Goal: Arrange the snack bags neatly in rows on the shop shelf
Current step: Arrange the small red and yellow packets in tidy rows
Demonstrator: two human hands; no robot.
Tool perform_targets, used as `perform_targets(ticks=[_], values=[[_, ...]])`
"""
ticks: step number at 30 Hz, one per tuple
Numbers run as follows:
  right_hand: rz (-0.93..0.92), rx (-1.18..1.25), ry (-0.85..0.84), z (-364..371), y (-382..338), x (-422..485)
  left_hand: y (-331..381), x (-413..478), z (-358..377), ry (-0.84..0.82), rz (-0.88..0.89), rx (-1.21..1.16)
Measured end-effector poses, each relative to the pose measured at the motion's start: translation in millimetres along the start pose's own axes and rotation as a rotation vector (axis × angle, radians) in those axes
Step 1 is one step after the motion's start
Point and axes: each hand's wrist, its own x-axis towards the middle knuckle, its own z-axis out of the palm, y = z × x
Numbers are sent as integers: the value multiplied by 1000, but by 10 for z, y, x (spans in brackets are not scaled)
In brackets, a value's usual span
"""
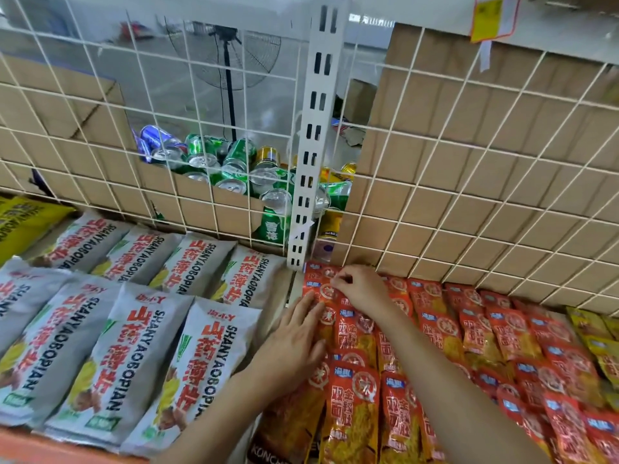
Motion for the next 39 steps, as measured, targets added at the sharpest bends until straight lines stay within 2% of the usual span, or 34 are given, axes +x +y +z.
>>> perform_targets(ticks=[5,10,14,17,25,32,39], values=[[-15,22,37,16,5,-10,-39,-7,52,51,-1,-83],[-184,-14,177,-81,-7,-170,-28,-79,45,129,-46,-233],[-243,-192,22,-134,8,-324,-28,-184,58,159,-34,-282],[-224,-214,-59,-131,11,-344,-33,-256,101,162,-8,-281],[-172,-72,-93,-79,0,-296,41,-292,184,191,-45,-304],[-181,-61,-155,-134,-18,-275,109,-314,242,254,-133,-358],[-178,-71,-171,-142,-35,-271,102,-349,269,292,-131,-388]])
